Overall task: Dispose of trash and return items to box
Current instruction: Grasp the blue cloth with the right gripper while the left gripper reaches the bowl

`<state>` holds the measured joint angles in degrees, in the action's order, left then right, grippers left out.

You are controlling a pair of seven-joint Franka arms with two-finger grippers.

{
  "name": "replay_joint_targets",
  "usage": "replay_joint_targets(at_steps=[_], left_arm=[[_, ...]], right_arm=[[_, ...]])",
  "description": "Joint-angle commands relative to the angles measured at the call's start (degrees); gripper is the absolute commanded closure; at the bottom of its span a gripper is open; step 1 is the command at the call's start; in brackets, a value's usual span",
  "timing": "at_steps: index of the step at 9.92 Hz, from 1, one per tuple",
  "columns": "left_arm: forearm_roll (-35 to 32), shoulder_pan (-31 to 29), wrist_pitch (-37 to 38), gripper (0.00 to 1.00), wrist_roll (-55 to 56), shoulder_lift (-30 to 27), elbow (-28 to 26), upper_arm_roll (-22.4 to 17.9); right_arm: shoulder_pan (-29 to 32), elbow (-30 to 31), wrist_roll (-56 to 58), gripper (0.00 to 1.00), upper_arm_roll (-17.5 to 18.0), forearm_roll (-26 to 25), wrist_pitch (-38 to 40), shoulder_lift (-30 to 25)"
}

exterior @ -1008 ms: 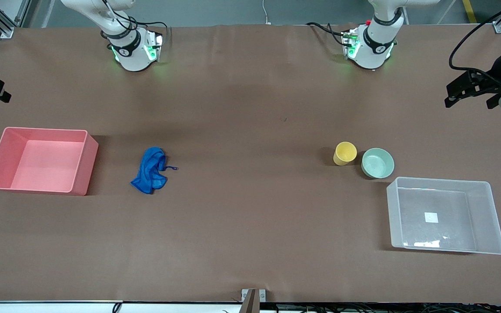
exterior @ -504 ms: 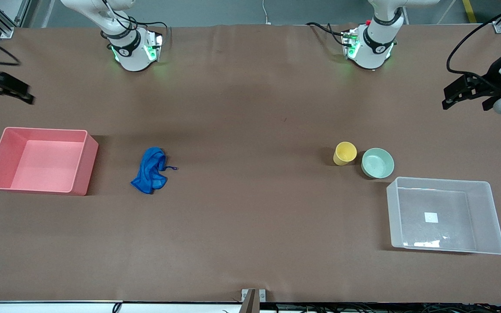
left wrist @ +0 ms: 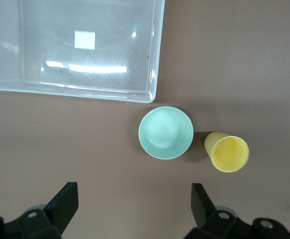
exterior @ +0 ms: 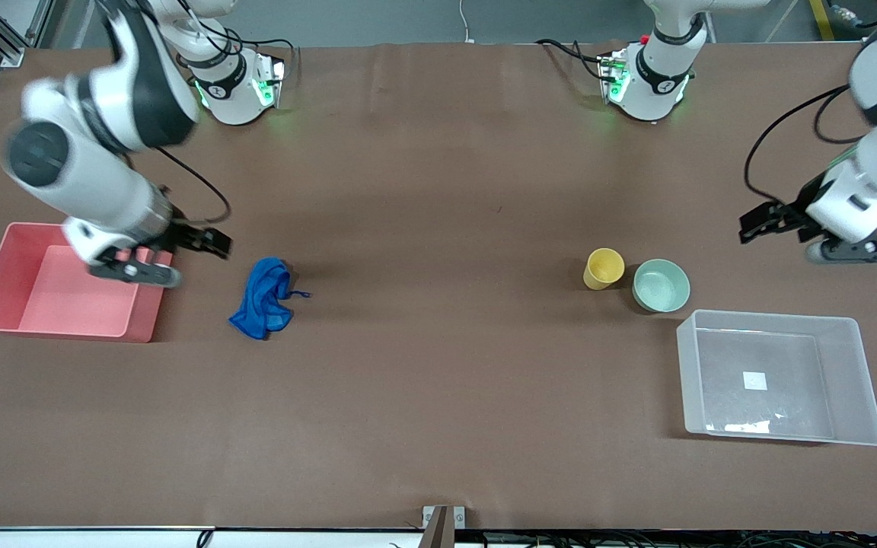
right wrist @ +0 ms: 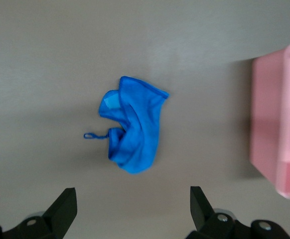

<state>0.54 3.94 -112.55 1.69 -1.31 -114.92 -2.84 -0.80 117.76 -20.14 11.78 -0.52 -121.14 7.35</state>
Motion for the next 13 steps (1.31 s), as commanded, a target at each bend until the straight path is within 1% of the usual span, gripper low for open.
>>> replay_joint_targets(at_steps=[1,2,3,6,7,8,9,10,11,12,13], left_arm=[[-0.89,0.01,-11.58,0.00,-0.81,-0.98,-12.21,-0.50],[-0.89,0.01,-19.38,0.00,-0.81,0.51,-17.04,-0.41],[-0.89,0.10,-25.03,0.00,-0.81,2.96,-19.35,-0.50],[-0.89,0.01,-32.53,0.01,-0.72,11.39,-19.55,-0.41],[-0.89,0.01,-36.56,0.01,-0.81,14.73,-19.55,-0.41],[-0.89,0.01,-39.90,0.01,-0.64,17.63,-19.55,-0.41],[-0.89,0.01,-42.11,0.02,-0.64,19.40,-19.55,-0.41],[-0.89,0.01,-43.53,0.10,-0.64,20.72,-19.46,-0.41],[-0.63,-0.08,-45.45,0.49,0.32,21.69,-19.29,-0.32],[-0.63,-0.08,-45.91,0.85,0.24,21.96,-19.37,-0.41],[-0.63,0.01,-45.91,0.99,0.33,22.31,-19.38,-0.32]], right_arm=[[0.19,6.92,-1.22,0.00,0.09,-1.15,-13.88,6.07],[0.45,8.43,-0.96,0.00,0.00,-3.59,-19.34,9.23],[0.45,8.36,-1.22,0.00,0.09,-6.05,-22.53,12.83],[-0.08,8.45,-1.22,0.01,0.00,-6.07,-27.47,16.64],[-0.08,8.62,-1.22,0.04,0.00,-6.33,-27.83,17.34],[-0.08,8.88,-1.13,0.26,0.00,-6.42,-27.83,17.43],[-0.25,9.06,-1.13,0.59,0.00,-6.51,-27.83,17.61],[-0.26,9.41,-1.22,0.84,0.09,-6.42,-27.75,17.70],[-0.26,9.41,-2.35,0.98,0.09,-6.42,-27.57,17.87],[-0.86,9.24,-4.80,0.99,0.09,-6.51,-27.48,18.13],[-1.31,8.63,-5.96,0.99,0.09,-6.42,-27.13,17.79]])
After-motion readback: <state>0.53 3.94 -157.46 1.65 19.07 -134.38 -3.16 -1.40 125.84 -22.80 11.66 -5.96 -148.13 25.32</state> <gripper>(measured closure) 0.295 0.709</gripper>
